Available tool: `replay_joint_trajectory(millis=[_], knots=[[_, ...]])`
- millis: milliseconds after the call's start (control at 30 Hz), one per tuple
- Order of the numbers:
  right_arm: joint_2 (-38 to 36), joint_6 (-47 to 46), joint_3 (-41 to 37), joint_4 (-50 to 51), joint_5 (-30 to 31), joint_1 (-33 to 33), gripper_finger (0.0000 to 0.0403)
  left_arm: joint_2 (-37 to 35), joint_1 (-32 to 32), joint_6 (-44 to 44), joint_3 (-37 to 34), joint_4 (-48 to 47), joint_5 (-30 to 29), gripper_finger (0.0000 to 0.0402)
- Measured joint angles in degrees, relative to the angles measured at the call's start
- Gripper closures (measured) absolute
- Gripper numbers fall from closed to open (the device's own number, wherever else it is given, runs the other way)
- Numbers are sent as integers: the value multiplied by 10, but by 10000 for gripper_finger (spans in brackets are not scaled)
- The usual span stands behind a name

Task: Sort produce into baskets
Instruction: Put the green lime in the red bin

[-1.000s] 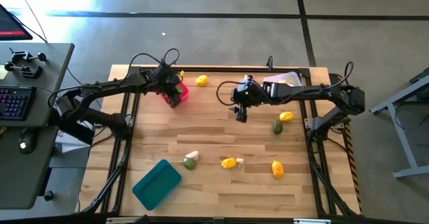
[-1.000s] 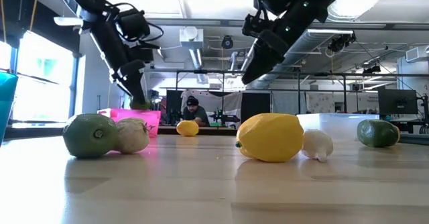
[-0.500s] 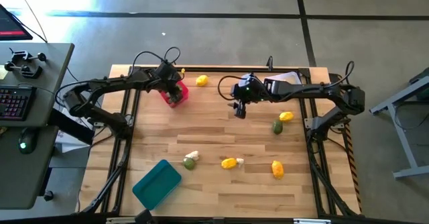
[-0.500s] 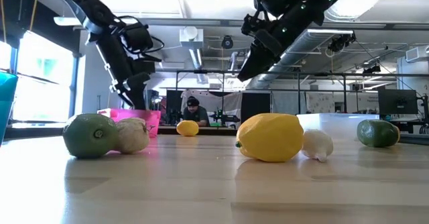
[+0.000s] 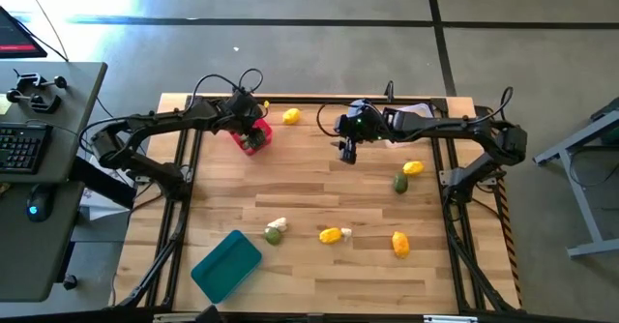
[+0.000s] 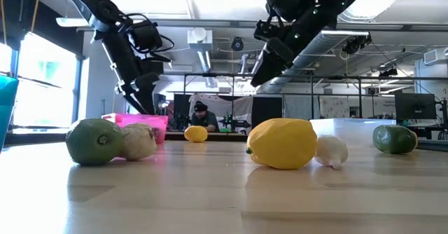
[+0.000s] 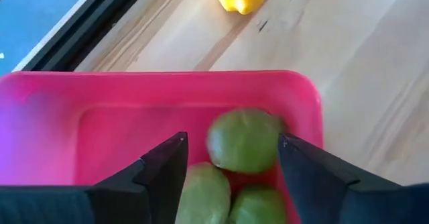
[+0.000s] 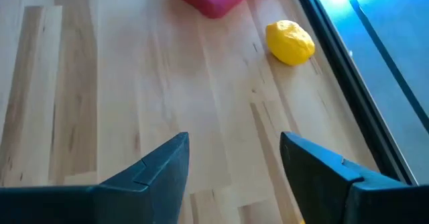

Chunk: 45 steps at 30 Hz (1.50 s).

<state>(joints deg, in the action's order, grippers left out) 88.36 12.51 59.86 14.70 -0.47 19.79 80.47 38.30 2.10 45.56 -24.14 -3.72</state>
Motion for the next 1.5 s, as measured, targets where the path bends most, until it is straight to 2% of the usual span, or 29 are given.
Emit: replay_joint_trajectory(millis=[133, 233, 333, 367, 500, 600, 700, 800, 867, 967, 1067, 1167, 1267, 1500], knots=[[0, -10, -10, -27, -9, 3, 231, -22, -16, 10, -15, 56, -2, 241], [1, -24, -31, -36, -59, 16, 296, -44, -26, 16, -35, 125, 1, 292], [1, -58, -60, -59, -72, 29, 373, -72, -37, 37, -55, 189, 5, 342], [1, -68, -70, -65, -72, 32, 387, -81, -40, 42, -59, 204, 12, 357], [1, -118, -118, -137, -73, 32, 383, -107, -52, 35, -79, 284, 54, 397], [1, -140, -161, -183, -73, 30, 389, -112, -66, 7, -117, 386, 87, 396], [-6, -167, -194, -196, -72, 29, 400, -110, -84, -18, -152, 470, 94, 399], [-37, -213, -215, -178, -65, 11, 397, -110, -101, -26, -172, 513, 94, 401], [-69, -244, -213, -131, -55, -14, 397, -110, -113, -30, -179, 527, 94, 401], [-118, -309, -196, 1, 5, -61, 396, -110, -127, -30, -183, 530, 94, 401], [-157, -412, -168, 139, 63, -105, 393, -109, -137, -29, -187, 529, 91, 401], [-176, -515, -147, 256, 80, -146, 375, -109, -143, -29, -187, 530, 90, 401], [-180, -604, -134, 341, 99, -183, 331, -109, -145, -28, -187, 528, 90, 401], [-178, -824, -139, 478, 117, -236, 185, -109, -145, -24, -186, 528, 88, 401]])
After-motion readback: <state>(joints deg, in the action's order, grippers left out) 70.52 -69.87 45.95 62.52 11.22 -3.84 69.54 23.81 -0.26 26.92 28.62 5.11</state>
